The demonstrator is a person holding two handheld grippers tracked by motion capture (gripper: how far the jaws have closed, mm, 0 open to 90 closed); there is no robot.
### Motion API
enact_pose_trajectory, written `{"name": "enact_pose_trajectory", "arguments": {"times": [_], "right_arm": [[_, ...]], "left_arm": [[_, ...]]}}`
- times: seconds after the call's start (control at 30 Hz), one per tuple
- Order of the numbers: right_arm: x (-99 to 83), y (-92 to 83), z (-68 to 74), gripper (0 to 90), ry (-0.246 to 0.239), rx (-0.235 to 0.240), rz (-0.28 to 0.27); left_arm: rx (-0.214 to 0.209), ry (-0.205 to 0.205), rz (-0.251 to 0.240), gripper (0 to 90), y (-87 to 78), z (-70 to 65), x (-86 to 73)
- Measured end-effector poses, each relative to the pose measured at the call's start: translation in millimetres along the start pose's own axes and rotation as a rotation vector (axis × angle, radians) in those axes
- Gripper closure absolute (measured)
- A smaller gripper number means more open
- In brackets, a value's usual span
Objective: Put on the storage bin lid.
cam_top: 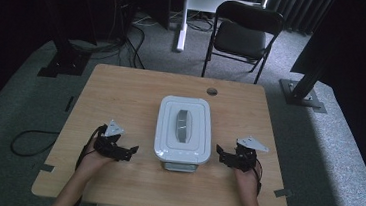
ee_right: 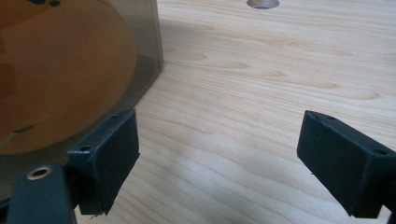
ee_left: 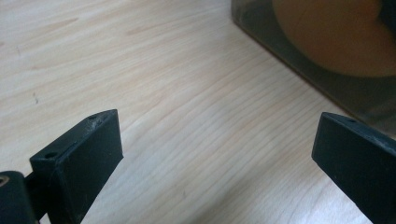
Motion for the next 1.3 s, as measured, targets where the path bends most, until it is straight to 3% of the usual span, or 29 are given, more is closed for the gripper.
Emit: {"name": "enact_pose_trajectory", "arguments": {"times": [0.87,1.3], "right_arm": [[-24.9,-37.9,-11.2,12.5,0.029,-0.056,-0.005],[-43.1,-59.5,-21.2,12.5,0.06,-0.113,0.002]], "left_arm": [[0.071,-0.055,0.046,2.4,-21.5,32.7,-50.0],[0.115,-0.111,0.064,2.4,-36.4,48.8,-75.3]]}}
Point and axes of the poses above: each handheld gripper's, and its own axes: y roughly forward along the jaws, x roughly out of its top, z roughly to its left, the point moved 1 cm from there along y, roughly forward along the jaws, and after that the axes turned 14 degrees about x, right-handed, at the moved point
